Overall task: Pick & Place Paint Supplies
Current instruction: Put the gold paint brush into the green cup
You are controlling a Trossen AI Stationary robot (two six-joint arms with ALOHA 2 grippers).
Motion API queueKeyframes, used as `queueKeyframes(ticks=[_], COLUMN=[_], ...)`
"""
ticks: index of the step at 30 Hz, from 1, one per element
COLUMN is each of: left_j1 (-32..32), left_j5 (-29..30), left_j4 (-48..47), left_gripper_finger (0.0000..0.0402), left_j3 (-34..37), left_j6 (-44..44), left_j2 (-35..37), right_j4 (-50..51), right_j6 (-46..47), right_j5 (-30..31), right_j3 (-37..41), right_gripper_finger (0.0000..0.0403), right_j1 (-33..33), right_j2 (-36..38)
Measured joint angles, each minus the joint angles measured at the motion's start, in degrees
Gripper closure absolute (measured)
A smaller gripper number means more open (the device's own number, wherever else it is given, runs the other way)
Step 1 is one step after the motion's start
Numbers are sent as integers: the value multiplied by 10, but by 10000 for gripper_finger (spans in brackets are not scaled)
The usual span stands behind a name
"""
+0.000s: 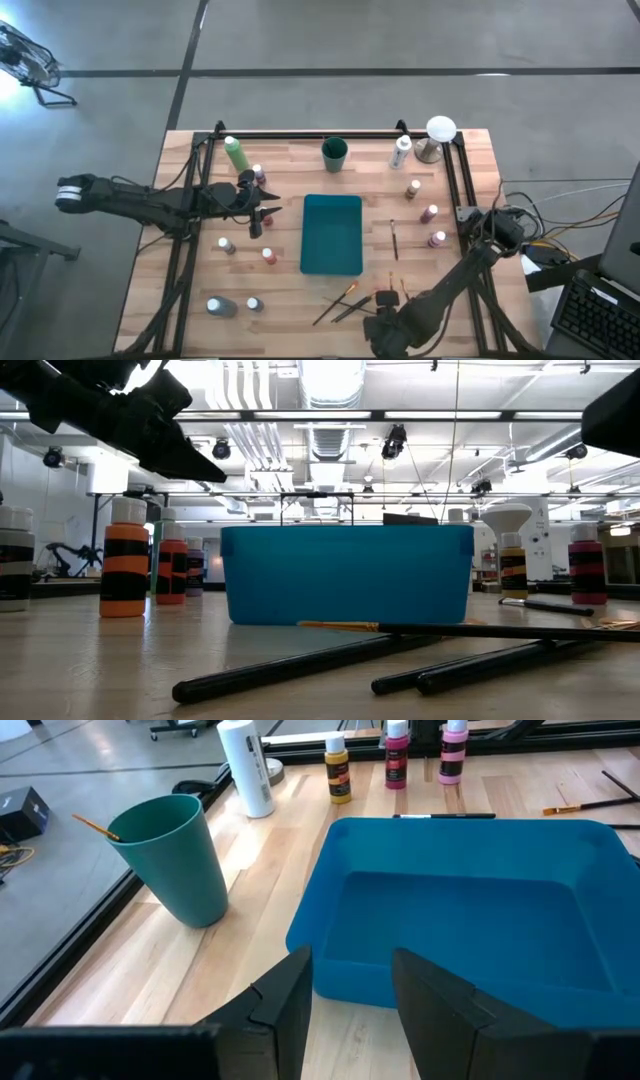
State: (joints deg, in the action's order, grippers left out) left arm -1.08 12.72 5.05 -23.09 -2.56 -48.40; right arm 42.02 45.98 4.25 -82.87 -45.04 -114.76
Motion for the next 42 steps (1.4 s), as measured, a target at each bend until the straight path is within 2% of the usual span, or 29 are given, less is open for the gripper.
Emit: queueKeyframes(ticks=[12, 33, 42], left_j1=[0, 0, 0], left_j5=[0, 0, 0], left_j4=[0, 0, 0], left_gripper_finger=[257, 257, 257], left_j3=[0, 0, 0], left_j6=[0, 0, 0], left_j2=[0, 0, 0], right_j4=[50, 8, -8], right_j6=[25, 36, 35], right_j5=[22, 17, -9], right_j3=[6, 57, 70], right_gripper_finger=[218, 275, 303], right_j1=[-2, -2, -1], right_j2=[-6, -6, -4])
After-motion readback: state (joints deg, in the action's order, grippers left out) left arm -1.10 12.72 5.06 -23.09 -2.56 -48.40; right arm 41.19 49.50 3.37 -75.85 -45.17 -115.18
